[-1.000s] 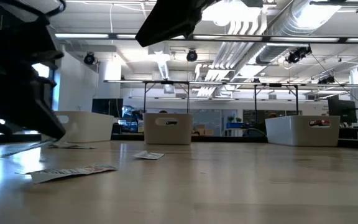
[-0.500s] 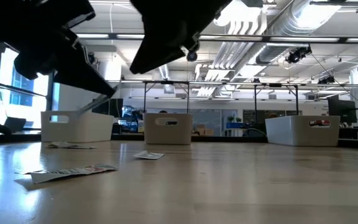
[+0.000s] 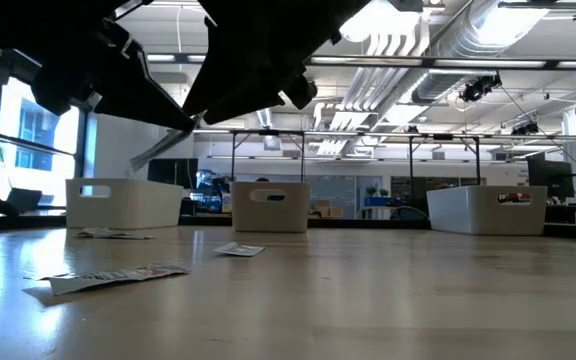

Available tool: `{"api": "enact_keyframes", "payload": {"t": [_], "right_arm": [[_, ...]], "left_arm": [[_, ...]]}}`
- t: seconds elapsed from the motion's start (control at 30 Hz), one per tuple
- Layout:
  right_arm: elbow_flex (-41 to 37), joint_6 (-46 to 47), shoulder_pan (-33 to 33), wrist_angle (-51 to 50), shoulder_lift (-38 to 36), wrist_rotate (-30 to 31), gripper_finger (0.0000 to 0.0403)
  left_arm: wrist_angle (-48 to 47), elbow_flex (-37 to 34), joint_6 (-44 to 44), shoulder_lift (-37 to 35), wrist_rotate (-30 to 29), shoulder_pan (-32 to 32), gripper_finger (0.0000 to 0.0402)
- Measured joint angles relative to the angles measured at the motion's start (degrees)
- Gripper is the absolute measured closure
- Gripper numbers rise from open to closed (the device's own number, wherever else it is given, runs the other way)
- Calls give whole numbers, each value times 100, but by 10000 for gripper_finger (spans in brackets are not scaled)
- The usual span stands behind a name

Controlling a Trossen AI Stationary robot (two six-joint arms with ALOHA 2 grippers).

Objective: Pick & Place First Aid Supplies
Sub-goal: Put the green pad into the left gray bin

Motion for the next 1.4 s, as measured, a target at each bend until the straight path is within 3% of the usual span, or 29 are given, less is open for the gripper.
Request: {"api": "enact_keyframes", "payload": {"t": [0.27, 0.57, 0.73, 0.9, 1.07, 1.23, 1.4], "right_arm": [[-2, -70, -70, -12, 0, -85, 264], [-2, -439, -67, -38, 0, -87, 394], [-2, -608, -67, -140, 0, -54, 384], [-2, -1306, 25, -183, 0, -338, 399], [-2, -1592, 185, -200, 0, -143, 399], [-4, -1494, 113, -383, -193, 491, 399], [2, -1266, -167, -951, -419, 1605, 400]], "left_arm": [[-15, 9, 13, -2, 2, 0, 401], [-19, 11, 33, -2, 90, 3, 401], [-215, 205, 33, -2, 119, 11, 394], [-1082, 631, -260, -2, -124, 7, 346], [-2042, 1012, -815, -2, -160, 9, 277], [-2880, 1126, -1459, -2, -21, 9, 222], [-3578, 1005, -2429, -2, 434, 9, 207]]}}
